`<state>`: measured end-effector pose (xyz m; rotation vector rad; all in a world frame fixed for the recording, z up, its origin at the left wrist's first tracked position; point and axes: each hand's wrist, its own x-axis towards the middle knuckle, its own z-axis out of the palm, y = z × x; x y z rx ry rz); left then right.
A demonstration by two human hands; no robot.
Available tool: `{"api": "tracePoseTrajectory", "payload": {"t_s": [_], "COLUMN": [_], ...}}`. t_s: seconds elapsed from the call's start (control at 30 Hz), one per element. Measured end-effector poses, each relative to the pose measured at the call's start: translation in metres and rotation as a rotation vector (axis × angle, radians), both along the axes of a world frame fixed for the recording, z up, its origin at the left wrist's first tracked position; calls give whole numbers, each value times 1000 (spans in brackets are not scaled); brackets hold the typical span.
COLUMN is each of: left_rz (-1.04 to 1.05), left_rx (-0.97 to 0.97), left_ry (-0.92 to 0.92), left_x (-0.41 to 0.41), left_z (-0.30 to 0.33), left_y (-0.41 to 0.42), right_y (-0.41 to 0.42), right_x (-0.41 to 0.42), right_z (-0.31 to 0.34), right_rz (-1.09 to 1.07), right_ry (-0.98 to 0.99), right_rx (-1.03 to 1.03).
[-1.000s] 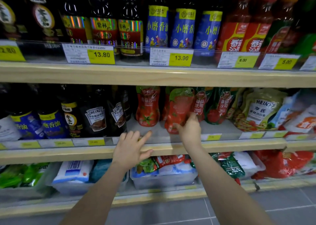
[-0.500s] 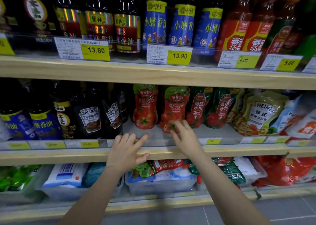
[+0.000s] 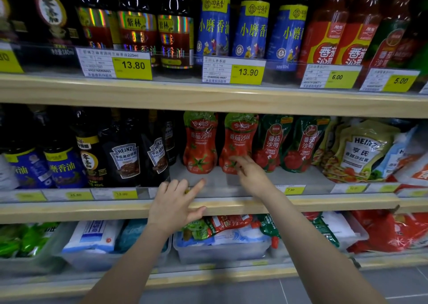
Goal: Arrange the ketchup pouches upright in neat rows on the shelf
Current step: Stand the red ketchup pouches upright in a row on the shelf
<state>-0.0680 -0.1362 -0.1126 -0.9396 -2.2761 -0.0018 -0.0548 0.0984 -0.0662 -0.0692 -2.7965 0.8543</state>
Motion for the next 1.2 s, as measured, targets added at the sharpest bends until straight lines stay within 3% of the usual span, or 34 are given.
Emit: {"api": "tracePoseTrajectory", "payload": {"t_s": [0.4,0.53,0.7,0.83,1.0,1.2], "left_rz": [2,-9,-12,21,-88,-135], "left_rx": [1,7,19,103,167,57], "left_ry": [-6,-8,-63,-165,-240,-317], "left_x": [0,0,6,22,50,53], "left_z": [1,0,6,10,4,13], "left_y": [0,1,1,6,41,101], "right_y": [2,3,34,66,87,92], "right_x": [-6,16,78,108,119,123], "right_z": [0,11,9,-4,-18,-18], "right_rz": [5,51,-37,-141,-182,-99], "right_ry": [-141,-81,38,28,61,92], "right_rx": [50,12,312,426,368,270]}}
